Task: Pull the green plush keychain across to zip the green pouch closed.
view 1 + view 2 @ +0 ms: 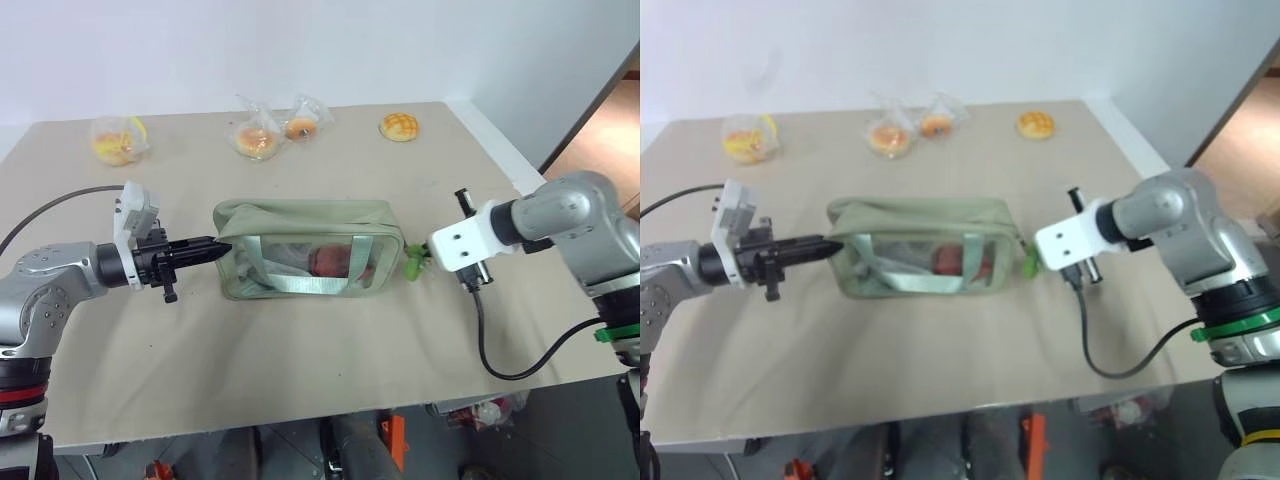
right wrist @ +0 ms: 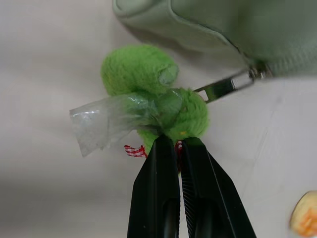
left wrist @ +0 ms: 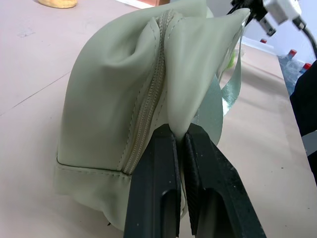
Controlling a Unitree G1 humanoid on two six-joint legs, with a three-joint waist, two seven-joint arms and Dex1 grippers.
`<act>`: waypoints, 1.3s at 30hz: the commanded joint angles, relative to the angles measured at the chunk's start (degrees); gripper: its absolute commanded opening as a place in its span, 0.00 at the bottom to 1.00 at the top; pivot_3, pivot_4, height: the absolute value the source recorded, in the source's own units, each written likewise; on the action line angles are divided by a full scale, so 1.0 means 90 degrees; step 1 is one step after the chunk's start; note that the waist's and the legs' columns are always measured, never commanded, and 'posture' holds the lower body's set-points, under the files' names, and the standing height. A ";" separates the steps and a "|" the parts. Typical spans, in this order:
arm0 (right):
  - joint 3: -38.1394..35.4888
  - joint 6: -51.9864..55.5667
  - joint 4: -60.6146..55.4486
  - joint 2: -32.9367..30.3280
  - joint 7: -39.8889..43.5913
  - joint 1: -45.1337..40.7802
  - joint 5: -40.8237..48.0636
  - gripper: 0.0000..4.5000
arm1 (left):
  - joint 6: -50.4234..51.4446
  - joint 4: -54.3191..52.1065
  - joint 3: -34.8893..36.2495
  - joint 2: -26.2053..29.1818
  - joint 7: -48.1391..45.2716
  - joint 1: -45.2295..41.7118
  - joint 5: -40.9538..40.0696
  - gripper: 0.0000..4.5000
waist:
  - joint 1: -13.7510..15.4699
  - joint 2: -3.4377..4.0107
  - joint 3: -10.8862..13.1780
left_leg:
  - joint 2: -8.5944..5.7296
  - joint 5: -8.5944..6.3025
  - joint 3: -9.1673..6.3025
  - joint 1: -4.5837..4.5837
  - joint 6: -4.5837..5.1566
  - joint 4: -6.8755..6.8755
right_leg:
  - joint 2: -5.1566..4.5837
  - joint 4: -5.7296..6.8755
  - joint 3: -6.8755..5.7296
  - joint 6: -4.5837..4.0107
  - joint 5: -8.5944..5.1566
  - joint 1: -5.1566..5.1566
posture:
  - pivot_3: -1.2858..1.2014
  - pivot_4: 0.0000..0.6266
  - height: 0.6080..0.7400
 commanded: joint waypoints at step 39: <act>-0.2289 0.4829 -0.0862 0.0388 0.0865 0.0736 0.3727 0.89 | 0.0684 -0.0353 0.0676 0.0109 0.0494 0.0304 -0.0730 0.75 | -0.0003 -0.0019 -0.0011 | 0.0000 -0.0001 0.0002 0.0030 -0.0002 -0.0007 | 0.0000 0.0001 0.0008 -0.0005 -0.0002 0.0023 | 0.52 0.24 1.00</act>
